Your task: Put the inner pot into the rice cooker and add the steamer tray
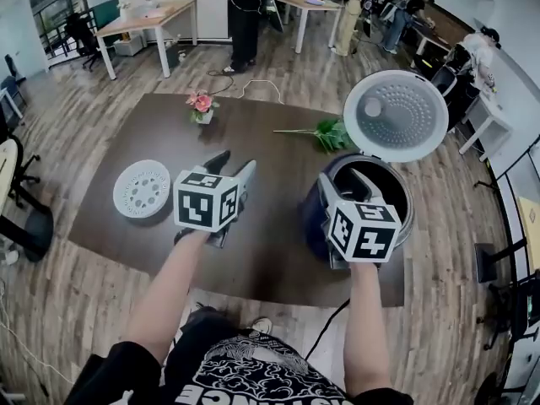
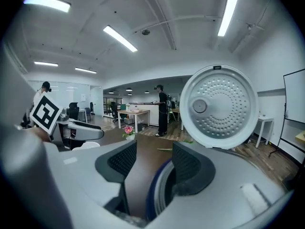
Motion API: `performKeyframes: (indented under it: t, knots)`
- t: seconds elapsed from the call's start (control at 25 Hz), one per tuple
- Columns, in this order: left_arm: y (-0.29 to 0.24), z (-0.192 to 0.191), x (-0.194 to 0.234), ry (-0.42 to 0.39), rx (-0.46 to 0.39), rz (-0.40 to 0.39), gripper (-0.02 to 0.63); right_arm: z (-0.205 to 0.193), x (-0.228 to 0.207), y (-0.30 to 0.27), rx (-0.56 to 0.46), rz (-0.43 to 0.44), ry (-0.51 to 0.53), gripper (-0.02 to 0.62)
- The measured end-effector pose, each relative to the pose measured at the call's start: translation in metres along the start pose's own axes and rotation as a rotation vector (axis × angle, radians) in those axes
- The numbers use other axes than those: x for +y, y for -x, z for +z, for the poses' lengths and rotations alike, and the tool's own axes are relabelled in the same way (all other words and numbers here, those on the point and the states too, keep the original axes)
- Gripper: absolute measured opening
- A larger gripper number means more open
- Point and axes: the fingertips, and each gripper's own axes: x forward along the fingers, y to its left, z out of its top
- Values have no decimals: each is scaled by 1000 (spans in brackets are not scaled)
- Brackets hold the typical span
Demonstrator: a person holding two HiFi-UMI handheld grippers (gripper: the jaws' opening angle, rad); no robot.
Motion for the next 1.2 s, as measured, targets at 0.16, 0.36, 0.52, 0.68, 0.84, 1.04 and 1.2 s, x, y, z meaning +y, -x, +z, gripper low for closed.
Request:
performKeyframes:
  t: [0.16,0.36,0.52,0.68,0.84,1.04,1.2]
  knots:
    - [30,-4,46,-2,-6,96,232,6,41,-23,-10,95,15,240]
    - [74,-17,91,42,-4,205,247,2,90,-47,-7,204,13,264]
    - [110,-37,126,100,-16,294,259,-14,131,-64,12,300,22,270]
    - [140,-58,157,149,-20,368,266,-31,167,-79,32,381,15,272]
    - [164,-79,189,189,-26,406,273,-48,202,-92,54,430,-2,275]
    - [179,-97,231,217,-24,424,274,-59,243,-112,69,458,-18,275]
    - [190,-113,262,232,-5,418,273,-72,270,-126,109,462,-27,275]
